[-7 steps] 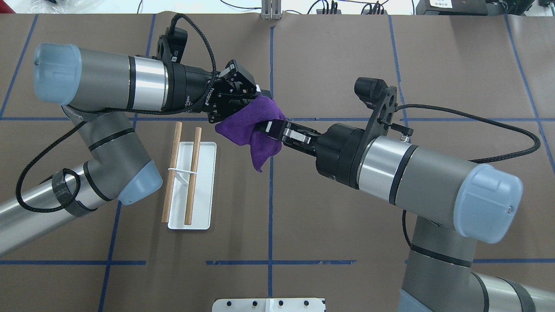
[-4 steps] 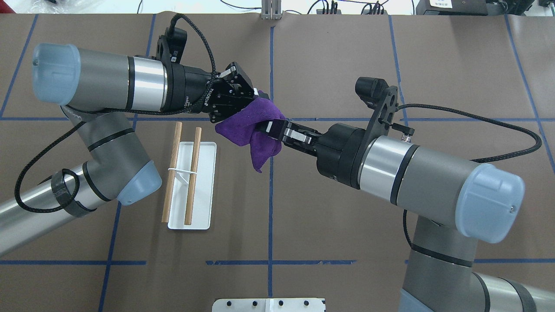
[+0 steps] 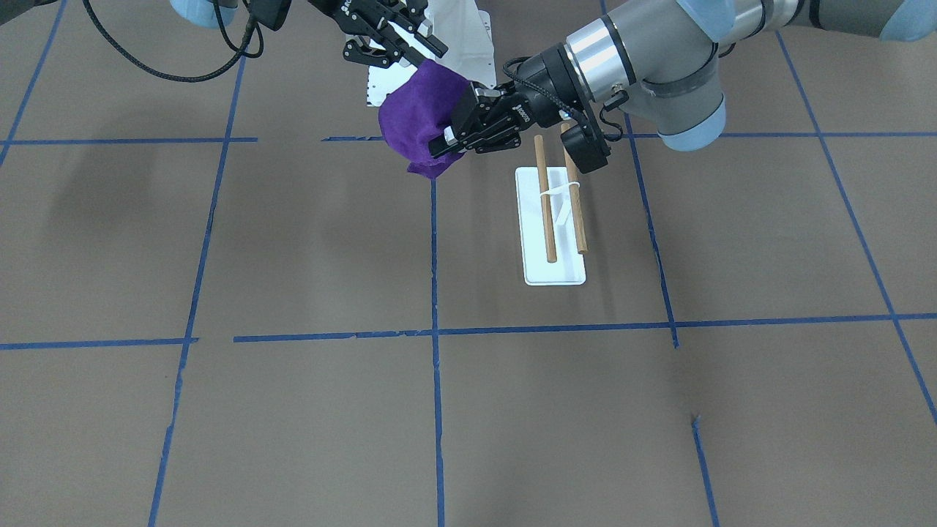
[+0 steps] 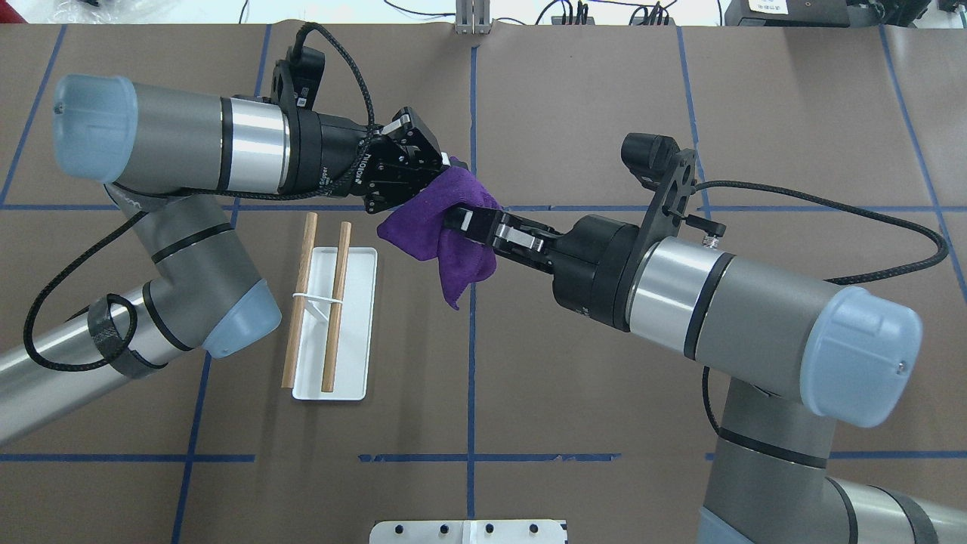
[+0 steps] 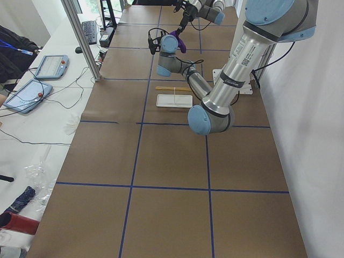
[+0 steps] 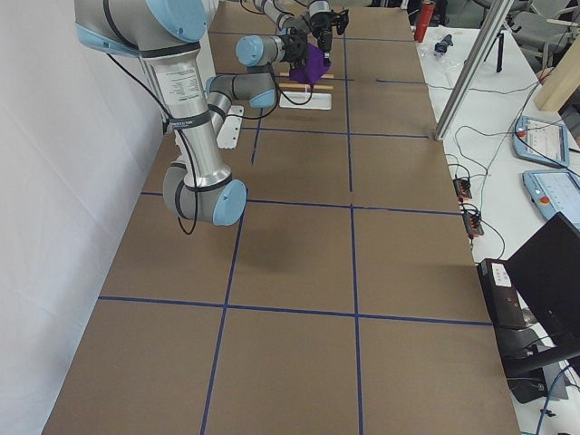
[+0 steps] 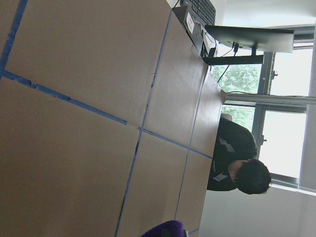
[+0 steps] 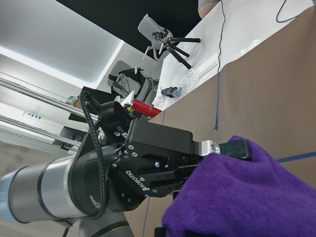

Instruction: Hang towel on rack

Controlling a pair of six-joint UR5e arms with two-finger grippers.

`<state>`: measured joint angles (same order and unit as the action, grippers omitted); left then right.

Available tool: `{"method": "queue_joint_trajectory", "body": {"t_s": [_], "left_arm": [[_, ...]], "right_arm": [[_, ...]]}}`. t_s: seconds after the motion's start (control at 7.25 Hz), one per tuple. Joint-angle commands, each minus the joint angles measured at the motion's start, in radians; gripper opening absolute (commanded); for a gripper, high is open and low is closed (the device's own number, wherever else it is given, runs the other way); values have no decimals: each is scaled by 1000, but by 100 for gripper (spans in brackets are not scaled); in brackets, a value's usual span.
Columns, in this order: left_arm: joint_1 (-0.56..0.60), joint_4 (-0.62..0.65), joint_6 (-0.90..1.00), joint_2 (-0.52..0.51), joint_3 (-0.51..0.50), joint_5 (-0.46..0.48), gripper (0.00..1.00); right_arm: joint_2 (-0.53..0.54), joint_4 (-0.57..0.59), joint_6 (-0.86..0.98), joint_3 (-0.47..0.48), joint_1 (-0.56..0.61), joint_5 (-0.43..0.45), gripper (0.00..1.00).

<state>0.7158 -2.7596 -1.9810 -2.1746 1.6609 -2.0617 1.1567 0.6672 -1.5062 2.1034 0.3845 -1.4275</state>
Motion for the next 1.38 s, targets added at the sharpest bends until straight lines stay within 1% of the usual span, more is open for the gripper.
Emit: {"method": "queue_joint_trajectory", "body": {"t_s": [0.0,0.14,0.28,0.41,0.55,0.69,0.83,0.97,1.1,1.24], "left_arm": [[2,1,-1,1,-1,0,0],[4,1,-1,1,-1,0,0],[4,1,1,-1,0,0,0],[5,1,1,-1,0,2,0],[4,1,-1,-2,0,2,0],[4,0,-2,-4,2,5,0],[4,-2,1,-7,6,8,0],[2,0,1,-20,10,12,0],[2,1,1,-22,28,38,0],[2,23,2,-17,58,95,0]], "right_arm": [[67,2,1,39,-1,-36,100],[149,2,0,106,2,-91,100],[237,2,0,169,4,-125,100],[306,2,1,200,7,-158,100],[364,2,3,217,49,-201,100],[438,3,29,227,182,-319,100],[486,34,134,221,365,-505,100],[495,131,285,202,520,-637,100],[497,208,428,161,621,-709,100],[521,248,539,118,681,-746,100]]}}
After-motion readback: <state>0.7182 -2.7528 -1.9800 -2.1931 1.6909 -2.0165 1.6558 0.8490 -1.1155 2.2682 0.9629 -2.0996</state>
